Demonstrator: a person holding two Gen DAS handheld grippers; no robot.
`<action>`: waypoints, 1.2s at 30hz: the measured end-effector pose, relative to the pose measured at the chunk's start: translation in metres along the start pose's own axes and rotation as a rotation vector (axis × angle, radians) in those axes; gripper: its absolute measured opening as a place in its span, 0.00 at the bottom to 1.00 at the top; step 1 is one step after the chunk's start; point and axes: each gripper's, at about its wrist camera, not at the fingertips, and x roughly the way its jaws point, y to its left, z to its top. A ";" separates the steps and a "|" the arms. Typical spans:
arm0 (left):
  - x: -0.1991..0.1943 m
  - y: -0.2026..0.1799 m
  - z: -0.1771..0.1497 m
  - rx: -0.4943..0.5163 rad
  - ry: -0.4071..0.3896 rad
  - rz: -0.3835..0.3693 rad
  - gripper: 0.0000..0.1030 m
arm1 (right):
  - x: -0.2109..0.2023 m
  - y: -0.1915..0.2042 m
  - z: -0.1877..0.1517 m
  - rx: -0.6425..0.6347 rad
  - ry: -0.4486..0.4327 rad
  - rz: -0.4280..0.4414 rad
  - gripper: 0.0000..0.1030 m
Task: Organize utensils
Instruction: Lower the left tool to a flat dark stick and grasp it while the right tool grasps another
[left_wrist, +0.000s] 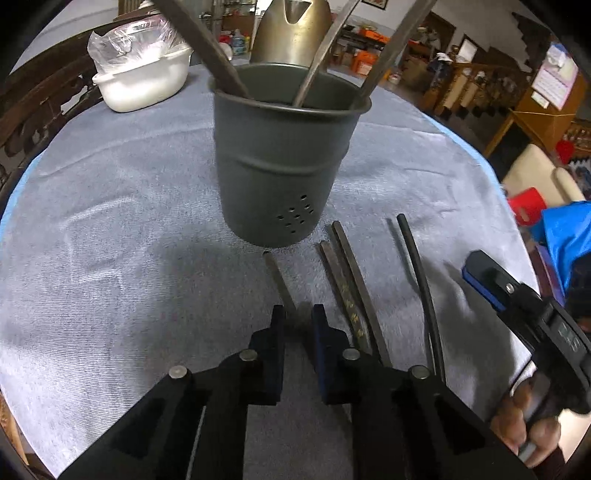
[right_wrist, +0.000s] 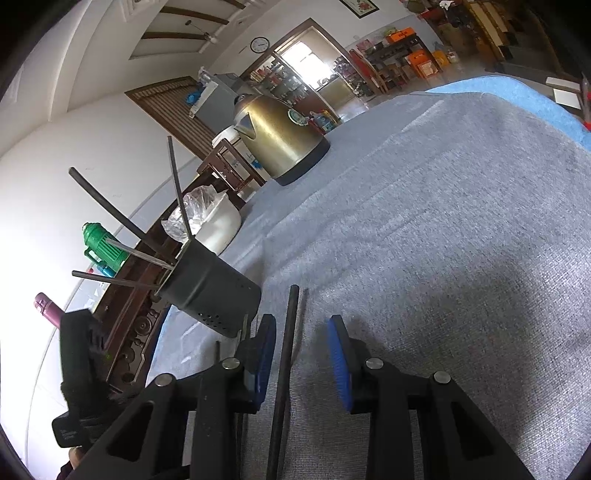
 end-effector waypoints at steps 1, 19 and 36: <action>-0.003 0.004 -0.001 0.004 -0.002 -0.008 0.14 | 0.000 0.000 0.000 0.000 0.001 -0.002 0.32; -0.015 0.056 -0.001 -0.070 0.054 -0.109 0.30 | 0.011 0.006 -0.001 -0.003 0.080 -0.049 0.32; 0.002 0.066 0.019 -0.236 0.212 -0.162 0.26 | 0.084 0.058 0.045 -0.153 0.439 -0.321 0.33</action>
